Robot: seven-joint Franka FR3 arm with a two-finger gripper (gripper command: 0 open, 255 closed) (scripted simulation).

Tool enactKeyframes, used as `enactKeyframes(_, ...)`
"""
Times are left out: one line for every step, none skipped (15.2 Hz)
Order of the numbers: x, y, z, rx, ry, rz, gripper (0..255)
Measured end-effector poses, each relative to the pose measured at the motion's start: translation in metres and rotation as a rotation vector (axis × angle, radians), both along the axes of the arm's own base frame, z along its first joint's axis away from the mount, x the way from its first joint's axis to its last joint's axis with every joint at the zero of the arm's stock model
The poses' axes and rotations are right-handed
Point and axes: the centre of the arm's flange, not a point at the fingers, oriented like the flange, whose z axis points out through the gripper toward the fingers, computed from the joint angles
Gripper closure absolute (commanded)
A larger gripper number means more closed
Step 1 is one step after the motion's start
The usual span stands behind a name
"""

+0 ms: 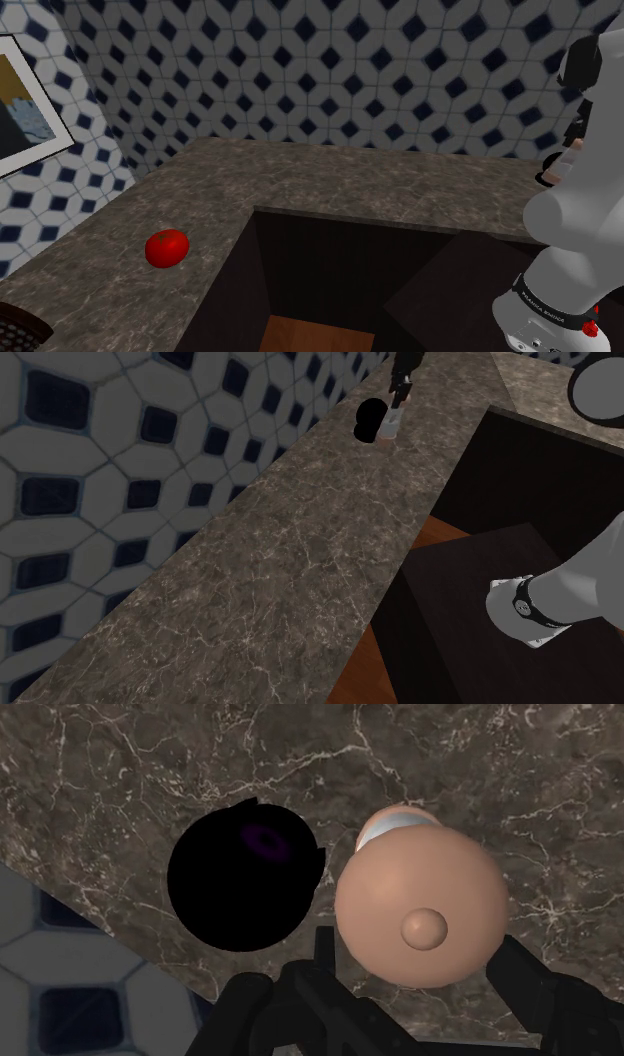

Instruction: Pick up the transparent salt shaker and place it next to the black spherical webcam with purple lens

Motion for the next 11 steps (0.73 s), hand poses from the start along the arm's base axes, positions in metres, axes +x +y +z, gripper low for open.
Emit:
enactKeyframes(0.0,0.0,-0.006,0.0,0.0,0.0,255)
enactKeyframes(-0.001,-0.001,-0.012,0.0,0.0,0.0,255)
enactKeyframes(0.0,0.0,-0.017,0.0,0.0,0.0,255)
enactKeyframes(0.001,0.001,-0.022,0.0,0.0,0.0,255)
enactKeyframes(0.0,0.0,-0.027,0.0,0.0,0.0,255)
enactKeyframes(0.0,0.001,-0.033,0.0,0.0,0.0,255)
enactKeyframes(0.0,0.001,-0.038,0.0,0.0,0.0,255)
enactKeyframes(0.0,0.0,-0.043,0.0,0.0,0.0,255)
enactKeyframes(0.0,0.0,-0.048,0.0,0.0,0.0,255)
enactKeyframes(0.001,0.0,-0.055,0.0,0.0,0.0,255)
enactKeyframes(0.0,0.0,-0.059,0.0,0.0,0.0,255)
